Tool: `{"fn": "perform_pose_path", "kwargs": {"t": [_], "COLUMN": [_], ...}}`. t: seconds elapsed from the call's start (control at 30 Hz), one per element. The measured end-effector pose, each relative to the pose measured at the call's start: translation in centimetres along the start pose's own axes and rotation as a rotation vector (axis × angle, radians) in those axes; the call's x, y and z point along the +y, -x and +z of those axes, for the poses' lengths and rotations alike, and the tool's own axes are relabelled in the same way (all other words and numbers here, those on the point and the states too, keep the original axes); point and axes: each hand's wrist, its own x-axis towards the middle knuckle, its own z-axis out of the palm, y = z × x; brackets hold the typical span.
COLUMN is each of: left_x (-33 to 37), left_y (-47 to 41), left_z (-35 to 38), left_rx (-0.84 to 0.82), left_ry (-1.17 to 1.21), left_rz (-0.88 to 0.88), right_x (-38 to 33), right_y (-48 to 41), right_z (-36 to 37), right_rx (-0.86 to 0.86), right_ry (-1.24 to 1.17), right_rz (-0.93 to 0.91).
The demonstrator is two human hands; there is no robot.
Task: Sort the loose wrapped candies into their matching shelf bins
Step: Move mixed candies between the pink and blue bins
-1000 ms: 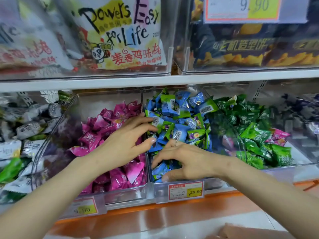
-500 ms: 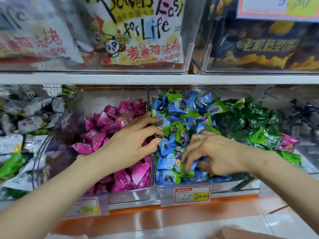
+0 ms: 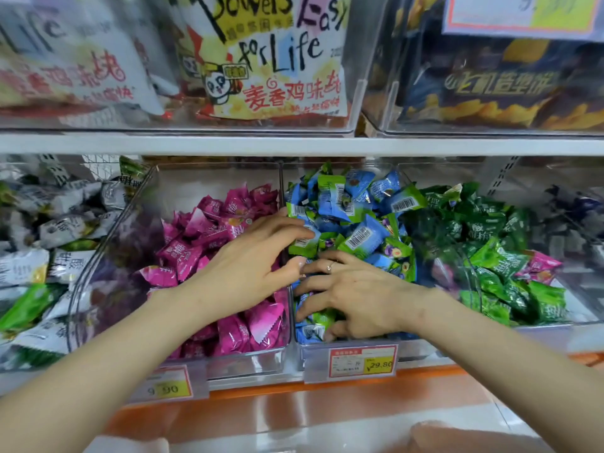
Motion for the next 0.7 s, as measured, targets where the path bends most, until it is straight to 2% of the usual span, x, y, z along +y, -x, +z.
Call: {"fn": "perform_pose_path", "kwargs": {"t": [0.13,0.33,0.5,0.7], "left_x": [0.0,0.0,0.0,-0.1], "left_y": [0.1,0.2,0.1,0.0], "left_z": [-0.4,-0.5,-0.5,-0.4], "left_rx": [-0.009,-0.007,-0.021,-0.035], "left_ry": [-0.088,-0.091,-0.073,-0.047], "left_rz": [-0.023,-0.021,-0.034,-0.044], "right_x": [0.6,2.4,3.5,3.6], "right_y": [-0.2,2.0,4.0,5.2], "right_z": [-0.2,-0.5,-0.7,-1.2], "right_rx": [0.028,0.033,0.134,0.109], "right_ry": [0.018,-0.05,-0.049,-0.19], "right_rz": [-0.005,0.043,0.08,0.136]}}
